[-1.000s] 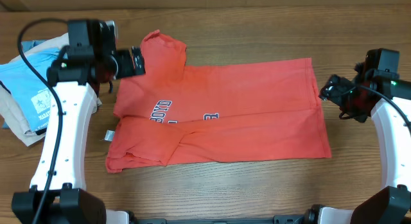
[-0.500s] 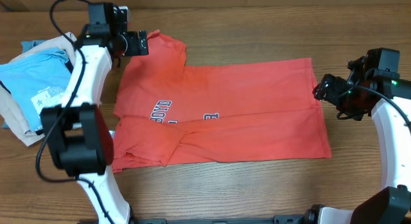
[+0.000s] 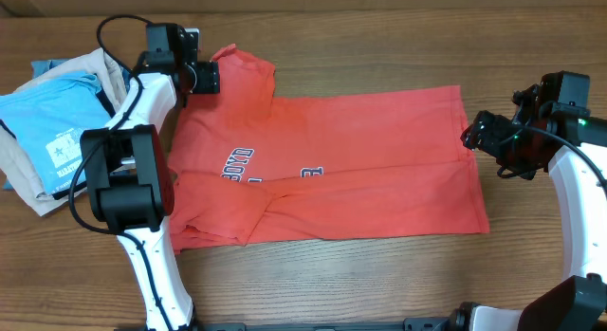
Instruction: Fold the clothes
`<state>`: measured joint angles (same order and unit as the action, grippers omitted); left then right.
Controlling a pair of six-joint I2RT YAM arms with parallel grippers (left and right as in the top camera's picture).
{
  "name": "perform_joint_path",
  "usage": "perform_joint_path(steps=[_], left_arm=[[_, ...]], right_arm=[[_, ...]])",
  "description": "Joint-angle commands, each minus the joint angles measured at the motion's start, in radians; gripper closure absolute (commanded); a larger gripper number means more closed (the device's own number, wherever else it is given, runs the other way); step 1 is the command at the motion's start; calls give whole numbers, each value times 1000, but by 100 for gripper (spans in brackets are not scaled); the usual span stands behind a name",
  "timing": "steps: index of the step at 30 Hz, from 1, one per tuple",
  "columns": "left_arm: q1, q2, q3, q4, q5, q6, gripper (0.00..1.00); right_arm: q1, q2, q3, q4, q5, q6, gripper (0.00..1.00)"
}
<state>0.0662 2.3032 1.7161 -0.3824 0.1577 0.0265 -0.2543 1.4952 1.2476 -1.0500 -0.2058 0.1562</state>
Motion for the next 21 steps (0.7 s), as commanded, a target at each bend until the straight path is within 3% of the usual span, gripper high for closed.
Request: perform_joint_path(steps=[1,7,11,16,21], left_arm=[[6,23,28,15,20,10,26],[27,23,28,52,98,-56,19],[66,23,28,70,110,-164,18],[122,23,28,65,238,-211,27],[117,26,26,35,261,-206,27]], right_arm=[[3,-10,24,2,-5,-3,9],[3,-6,23,1,14,-4,9],[3,3,23,-3,30,-4,9],[3,28,23,-6,29,-4,9],[3,47,23,-6,29,-3,10]])
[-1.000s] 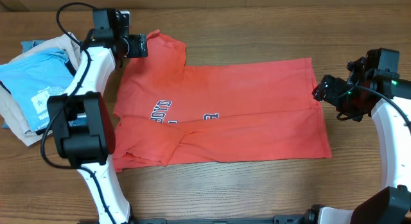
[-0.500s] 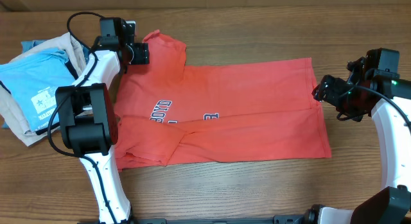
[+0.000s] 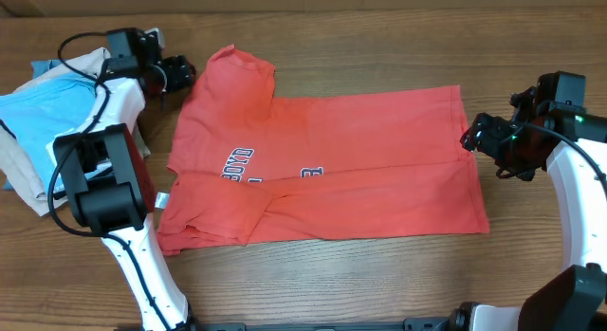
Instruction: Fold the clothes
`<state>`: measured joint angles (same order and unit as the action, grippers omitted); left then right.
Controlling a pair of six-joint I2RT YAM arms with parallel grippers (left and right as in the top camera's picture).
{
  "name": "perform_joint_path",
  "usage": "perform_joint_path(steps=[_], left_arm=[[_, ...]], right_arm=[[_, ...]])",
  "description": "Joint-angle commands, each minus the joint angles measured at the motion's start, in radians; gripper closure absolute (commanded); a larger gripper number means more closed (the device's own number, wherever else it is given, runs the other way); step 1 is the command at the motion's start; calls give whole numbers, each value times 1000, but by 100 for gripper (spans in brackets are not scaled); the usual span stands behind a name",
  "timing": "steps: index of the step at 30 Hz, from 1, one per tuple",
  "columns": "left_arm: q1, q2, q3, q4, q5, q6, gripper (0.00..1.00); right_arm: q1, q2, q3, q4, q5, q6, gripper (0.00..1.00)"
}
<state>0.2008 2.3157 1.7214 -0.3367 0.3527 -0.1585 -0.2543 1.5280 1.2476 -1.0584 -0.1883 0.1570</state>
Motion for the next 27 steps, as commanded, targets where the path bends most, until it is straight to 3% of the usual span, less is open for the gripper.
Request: perform_joint_path(steps=[1,9,16,27], left_arm=[[-23,16,19,-11,66,-21,27],[-64,20,14,-14,51,-3,25],[-78,20,14,-36,-47,-1,25],[-62,20,14,-39,-49,-7,23]], right_arm=[[3,15,23,2,11,-4,10],[3,15,23,0,11,-4,10],[3,15,23,-5,11,-5,10],[3,15,23,-5,12,-5,10]])
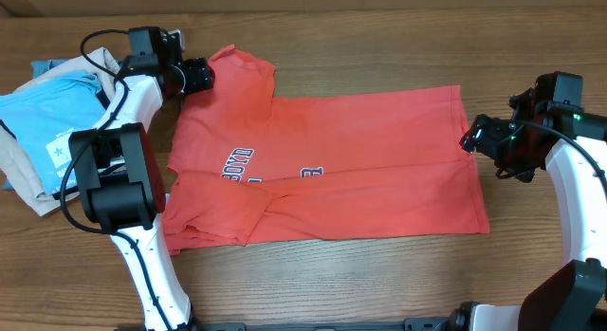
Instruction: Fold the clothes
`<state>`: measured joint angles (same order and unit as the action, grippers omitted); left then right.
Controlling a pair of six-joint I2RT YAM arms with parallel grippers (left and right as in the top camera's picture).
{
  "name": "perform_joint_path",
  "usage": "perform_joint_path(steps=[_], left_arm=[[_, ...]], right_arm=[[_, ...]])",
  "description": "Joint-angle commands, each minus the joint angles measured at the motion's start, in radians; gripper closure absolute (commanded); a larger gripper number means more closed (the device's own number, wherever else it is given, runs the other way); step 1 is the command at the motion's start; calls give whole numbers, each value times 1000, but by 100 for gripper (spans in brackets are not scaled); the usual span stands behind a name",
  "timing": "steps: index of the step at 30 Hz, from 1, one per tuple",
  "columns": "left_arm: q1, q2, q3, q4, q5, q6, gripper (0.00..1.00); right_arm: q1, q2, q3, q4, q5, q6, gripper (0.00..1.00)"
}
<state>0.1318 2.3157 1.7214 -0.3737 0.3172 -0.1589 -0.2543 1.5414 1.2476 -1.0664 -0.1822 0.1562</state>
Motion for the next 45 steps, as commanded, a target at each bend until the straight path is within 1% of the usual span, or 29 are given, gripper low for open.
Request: perform_joint_path(steps=[1,8,10,12,16,20,21,26,27,29,32,35,38,39,42,45], left_arm=[[7,20,14,-6,-14,-6,23],[0,52,13,-56,-10,-2,28],[-2,71,13,-57,-4,-2,30],[-2,88,13,-57,21,-1,37],[-2,97,13,-42,82,2,54],[-2,97,13,-37,121,2,72],[-2,97,13,-45,121,2,78],[-1,96,13,-87,121,2,88],[-1,95,13,-103,121,2,91],[0,92,14,-128,121,1,95],[6,85,16,-170,121,-36,96],[20,75,16,-200,127,-128,96],[34,69,16,-209,190,-145,96],[38,68,16,-215,211,-150,96],[42,68,16,-238,208,-187,96],[42,68,16,-251,208,-202,95]], right_arm=[[3,2,23,3,6,-4,10],[3,2,23,3,6,-4,10],[3,2,23,3,6,-4,10],[3,2,23,3,6,-4,10],[3,2,23,3,6,-4,10],[3,2,23,3,6,-4,10],[3,2,23,3,6,-4,10],[3,2,23,17,9,-4,10],[3,2,23,29,9,-4,10],[3,4,23,57,9,-4,11],[3,21,23,114,9,-4,14],[3,61,23,185,8,-4,18],[3,127,23,259,-3,-5,18],[3,158,23,292,-8,-8,18],[3,250,23,416,-57,-53,18],[3,338,23,579,-86,-62,18]])
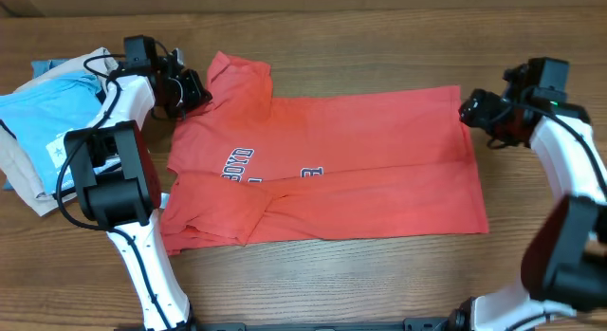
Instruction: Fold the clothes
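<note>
An orange-red T-shirt [360, 170] with white lettering lies flat across the wooden table, its near long side folded over. One sleeve [242, 80] points to the far left. My left gripper [194, 90] rests at the shirt's left edge just beside that sleeve, touching the cloth. Its jaws are too dark to read. My right gripper [466, 111] is at the shirt's far right corner, at the hem. Whether it holds the cloth cannot be seen.
A pile of other clothes [43, 132], light blue on beige, lies at the left edge of the table, close behind the left arm. The table's far edge [379, 13] runs along the top of the view.
The right gripper has moved from the middle of the shirt's right edge to its far right corner. The left gripper sits slightly lower on the left edge, and the sleeve has shifted a little.
The left gripper was first at the sleeve, then off the shirt to the left over bare wood, then back at the sleeve's edge. The right gripper stayed beside the right hem through those moments. Now both are at the shirt's far corners.
</note>
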`<state>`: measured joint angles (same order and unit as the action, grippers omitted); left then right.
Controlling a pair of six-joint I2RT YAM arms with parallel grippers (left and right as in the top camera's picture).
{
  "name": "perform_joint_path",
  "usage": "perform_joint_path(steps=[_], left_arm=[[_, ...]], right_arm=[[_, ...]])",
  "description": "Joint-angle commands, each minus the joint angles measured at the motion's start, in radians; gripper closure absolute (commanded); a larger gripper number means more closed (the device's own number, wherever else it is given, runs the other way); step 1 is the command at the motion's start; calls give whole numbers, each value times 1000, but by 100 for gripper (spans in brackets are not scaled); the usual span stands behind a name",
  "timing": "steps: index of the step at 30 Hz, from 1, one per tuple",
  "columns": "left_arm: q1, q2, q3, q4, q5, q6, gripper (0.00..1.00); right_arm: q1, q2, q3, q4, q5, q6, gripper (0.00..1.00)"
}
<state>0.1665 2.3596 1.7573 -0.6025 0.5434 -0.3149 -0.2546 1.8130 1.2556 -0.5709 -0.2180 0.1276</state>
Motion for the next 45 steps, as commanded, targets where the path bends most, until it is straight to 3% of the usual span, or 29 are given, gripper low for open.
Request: perform_joint_path(steps=[1,7,15,24,29,38,40,41,42,43,45], left_arm=[[6,24,-20,-23,-18,-49,95],[2,24,-20,-32,-17,-48,95],[1,24,-20,-46,-18,-49,95],[1,24,-20,-65,-18,-48,95],[1,24,-20,-68,-18,-48,95],[2,24,-20,-69,-18,-48,94],[1,24,-20,-70,-18,-48,94],[1,24,-20,-70,-18,-48,94],[1,24,-19,-71,-18,-48,93],[1,24,-20,-72,-17,-48,92],[2,24,-20,-74,-14,-48,91]], right_arm=[[4,88,15,132,-55,-40,18],[16,199,15,364,-73,-58,9],[60,292,15,481,-73,-58,9],[69,299,15,566,-1,-49,32],[69,308,15,563,19,-49,39],[69,343,15,563,38,-49,42],[69,344,15,563,38,-49,52],[69,344,15,565,38,-49,64],[69,344,15,565,39,-48,85],[69,344,15,563,38,-45,94],[69,344,15,558,38,-35,96]])
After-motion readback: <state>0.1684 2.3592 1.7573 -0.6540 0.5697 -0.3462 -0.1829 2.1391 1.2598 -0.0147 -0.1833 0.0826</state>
